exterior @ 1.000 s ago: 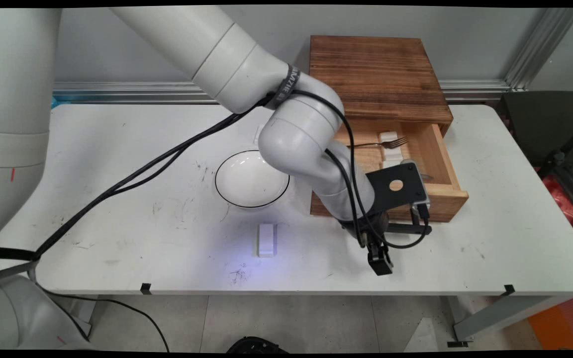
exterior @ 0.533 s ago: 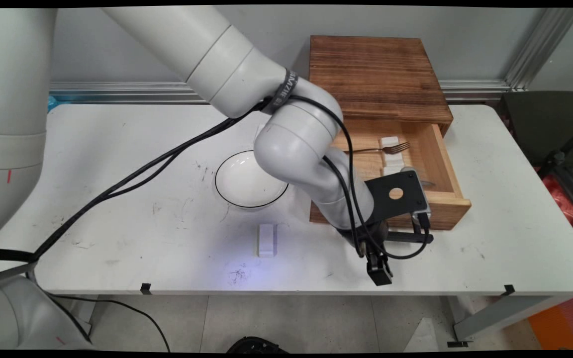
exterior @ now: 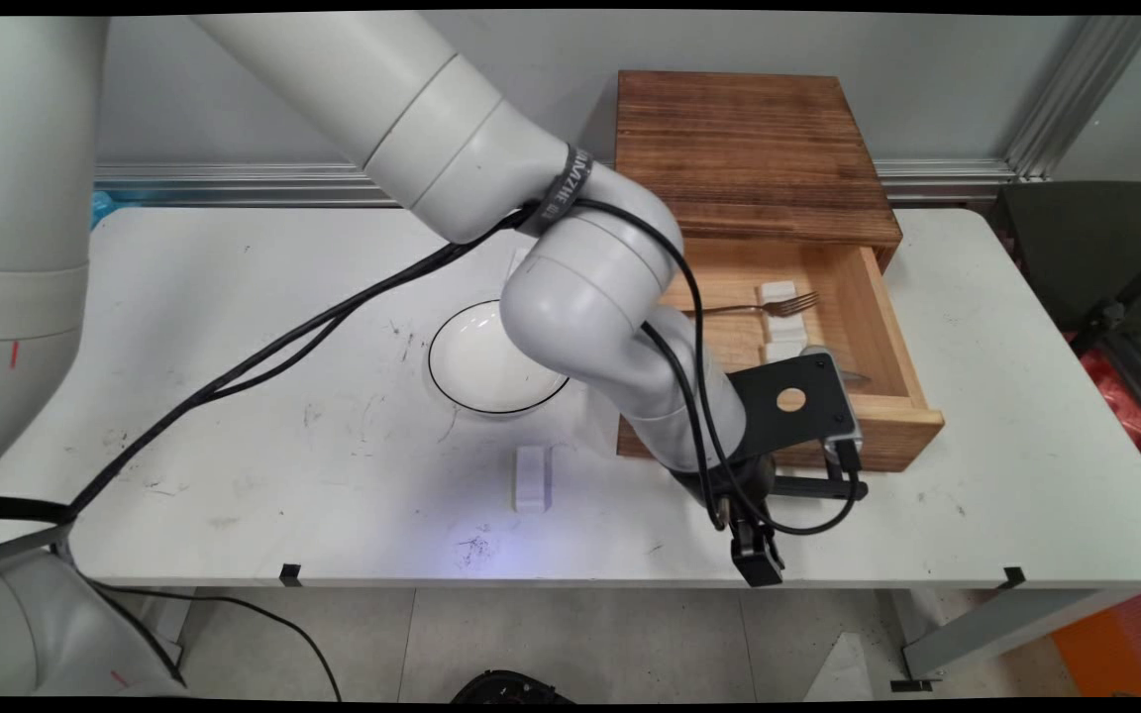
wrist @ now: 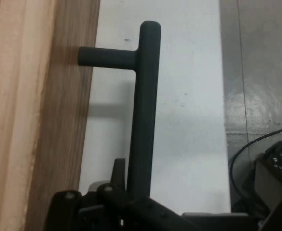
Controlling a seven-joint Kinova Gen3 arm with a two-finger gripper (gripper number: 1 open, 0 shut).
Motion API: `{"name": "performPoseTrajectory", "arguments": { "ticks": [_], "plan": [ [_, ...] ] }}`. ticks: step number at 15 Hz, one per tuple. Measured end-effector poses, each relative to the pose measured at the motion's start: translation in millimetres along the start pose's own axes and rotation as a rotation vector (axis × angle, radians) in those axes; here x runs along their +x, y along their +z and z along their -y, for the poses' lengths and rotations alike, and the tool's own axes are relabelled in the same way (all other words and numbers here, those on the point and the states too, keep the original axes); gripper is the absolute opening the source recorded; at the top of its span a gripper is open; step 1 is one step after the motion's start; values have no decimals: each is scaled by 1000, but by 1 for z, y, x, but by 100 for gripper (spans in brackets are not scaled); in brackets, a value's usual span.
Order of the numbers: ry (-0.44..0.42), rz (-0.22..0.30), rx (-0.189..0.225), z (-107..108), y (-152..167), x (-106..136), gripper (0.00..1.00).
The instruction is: Open the drawer
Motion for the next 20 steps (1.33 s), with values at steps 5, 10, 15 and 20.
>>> {"name": "performPoseTrajectory", "arguments": {
  "ticks": [5,10,15,20],
  "plan": [
    [-4,1,-15,-9,-2,0,100],
    [-10,2,-28,-17,-4,0,100],
    [-16,0,-38,-24,-6,2,100],
    [-23,-1,-48,-29,-7,4,100]
  ]
}}
